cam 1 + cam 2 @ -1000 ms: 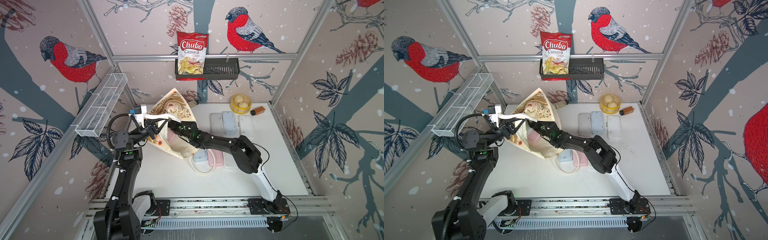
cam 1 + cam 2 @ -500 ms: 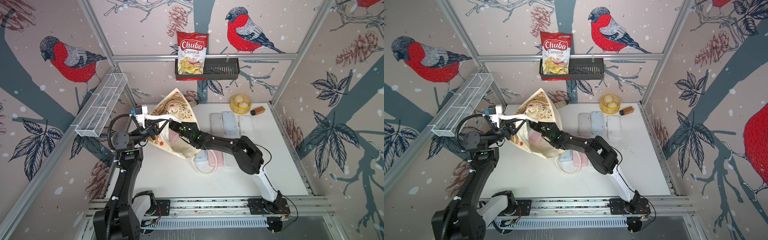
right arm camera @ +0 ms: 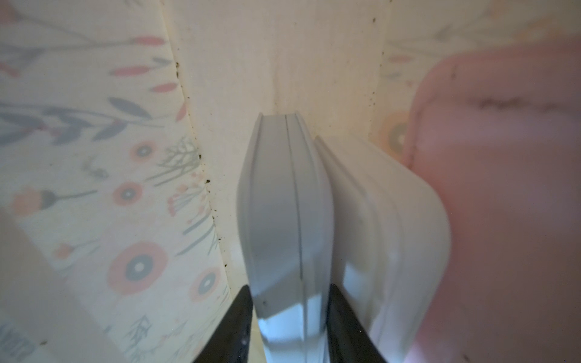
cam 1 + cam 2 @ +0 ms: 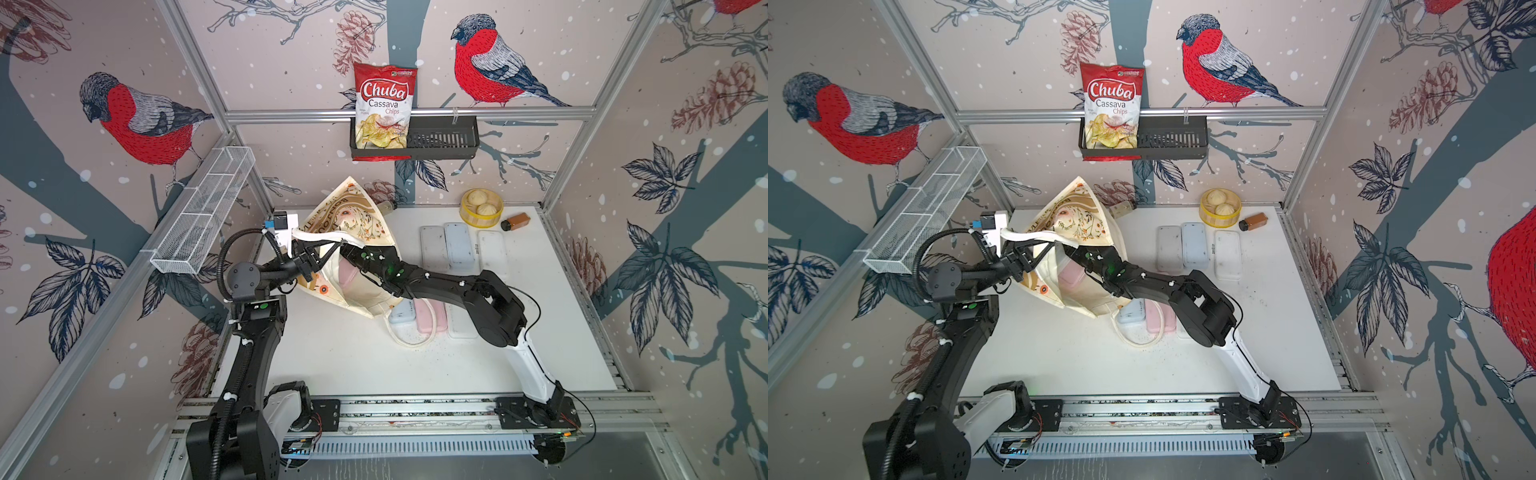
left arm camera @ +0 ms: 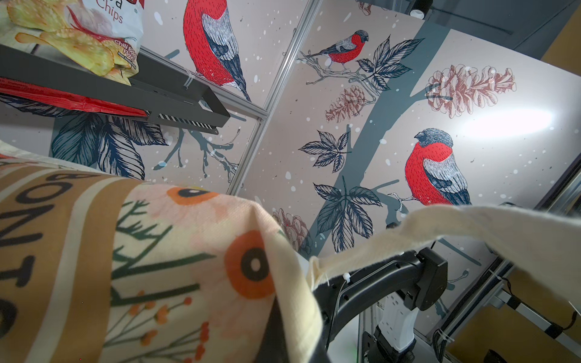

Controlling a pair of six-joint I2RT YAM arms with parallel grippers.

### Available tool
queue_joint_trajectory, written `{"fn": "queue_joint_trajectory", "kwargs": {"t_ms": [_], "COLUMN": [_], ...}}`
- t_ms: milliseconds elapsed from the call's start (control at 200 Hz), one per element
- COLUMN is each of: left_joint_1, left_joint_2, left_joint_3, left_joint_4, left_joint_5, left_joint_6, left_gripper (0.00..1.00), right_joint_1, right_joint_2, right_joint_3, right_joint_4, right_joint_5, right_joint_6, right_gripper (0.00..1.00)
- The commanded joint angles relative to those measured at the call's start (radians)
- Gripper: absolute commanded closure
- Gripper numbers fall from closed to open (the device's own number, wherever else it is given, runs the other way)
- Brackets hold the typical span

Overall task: Take out the pencil case from the canvas bag
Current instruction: Pick up the pencil case from the canvas bag.

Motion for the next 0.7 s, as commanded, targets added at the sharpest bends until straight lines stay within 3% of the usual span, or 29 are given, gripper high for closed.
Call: {"fn": "queue_joint_trajectory", "kwargs": {"t_ms": [0, 695], "left_joint_1": [0.004, 0.093], "left_joint_2": [-0.017, 0.019], "left_joint_3": [0.016, 0.016], "left_joint_4": [0.123, 0.069], "left_joint_5": [0.008, -0.090], "left_joint_6": [0.026, 0.023], "left_gripper": [1.00, 1.00], "right_joint_1": [-0.014, 0.023], "right_joint_2": [-0.028, -0.238], "right_joint_3": [-0.013, -0.192], "right_joint_4": [0.019, -0.007], "right_joint_5": [0.023, 0.110], "right_joint_6": [0.012, -0.098], "right_gripper": [0.63, 0.73]}}
